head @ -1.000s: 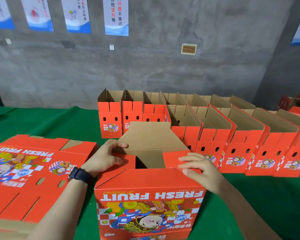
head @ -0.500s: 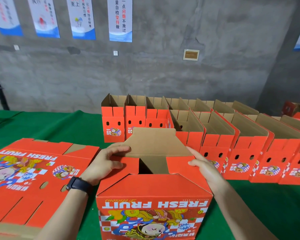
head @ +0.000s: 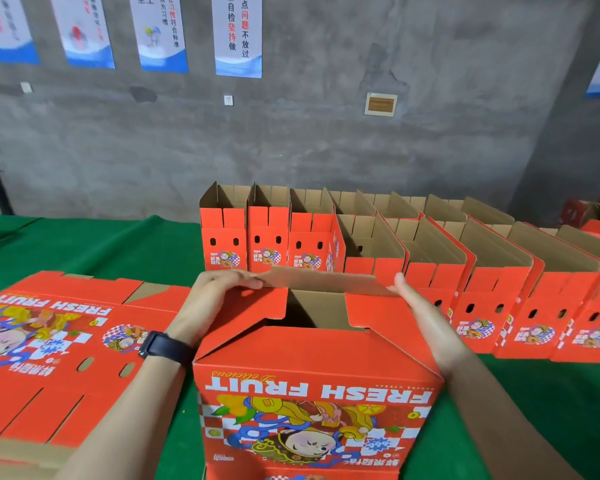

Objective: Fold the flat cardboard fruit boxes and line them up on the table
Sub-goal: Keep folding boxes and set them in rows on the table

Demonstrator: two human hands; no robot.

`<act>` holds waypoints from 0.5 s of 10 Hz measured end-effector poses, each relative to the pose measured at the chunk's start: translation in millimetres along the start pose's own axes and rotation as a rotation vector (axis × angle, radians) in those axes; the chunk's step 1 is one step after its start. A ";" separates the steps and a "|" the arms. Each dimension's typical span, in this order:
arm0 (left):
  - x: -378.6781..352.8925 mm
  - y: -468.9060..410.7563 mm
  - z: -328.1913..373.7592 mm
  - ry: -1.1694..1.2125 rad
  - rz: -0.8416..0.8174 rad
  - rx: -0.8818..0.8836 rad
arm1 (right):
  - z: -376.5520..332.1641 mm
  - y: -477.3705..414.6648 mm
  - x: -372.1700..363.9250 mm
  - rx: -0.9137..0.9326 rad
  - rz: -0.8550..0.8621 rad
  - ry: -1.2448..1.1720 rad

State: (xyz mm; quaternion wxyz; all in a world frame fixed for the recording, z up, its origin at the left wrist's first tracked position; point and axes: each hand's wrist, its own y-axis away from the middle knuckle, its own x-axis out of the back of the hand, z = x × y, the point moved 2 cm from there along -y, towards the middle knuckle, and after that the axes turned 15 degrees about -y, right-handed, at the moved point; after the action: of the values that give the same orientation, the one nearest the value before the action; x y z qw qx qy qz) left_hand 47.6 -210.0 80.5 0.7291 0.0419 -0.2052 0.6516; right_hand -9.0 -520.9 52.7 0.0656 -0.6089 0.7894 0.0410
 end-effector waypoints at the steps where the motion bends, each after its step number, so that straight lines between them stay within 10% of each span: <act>1: -5.9 -1.5 -10.2 -0.067 0.030 -0.022 | -1.3 8.1 -4.4 -0.032 -0.049 0.088; 5: -13.5 -9.7 -26.6 -0.562 -0.012 0.056 | 14.6 -4.3 -6.0 -0.046 -0.066 0.238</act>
State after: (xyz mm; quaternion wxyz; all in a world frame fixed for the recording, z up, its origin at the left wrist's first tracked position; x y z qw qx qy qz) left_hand 62.6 -215.3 53.4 0.6458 0.2422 -0.3811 0.6157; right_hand -2.5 -514.1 39.2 -0.0409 -0.6367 0.7699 -0.0157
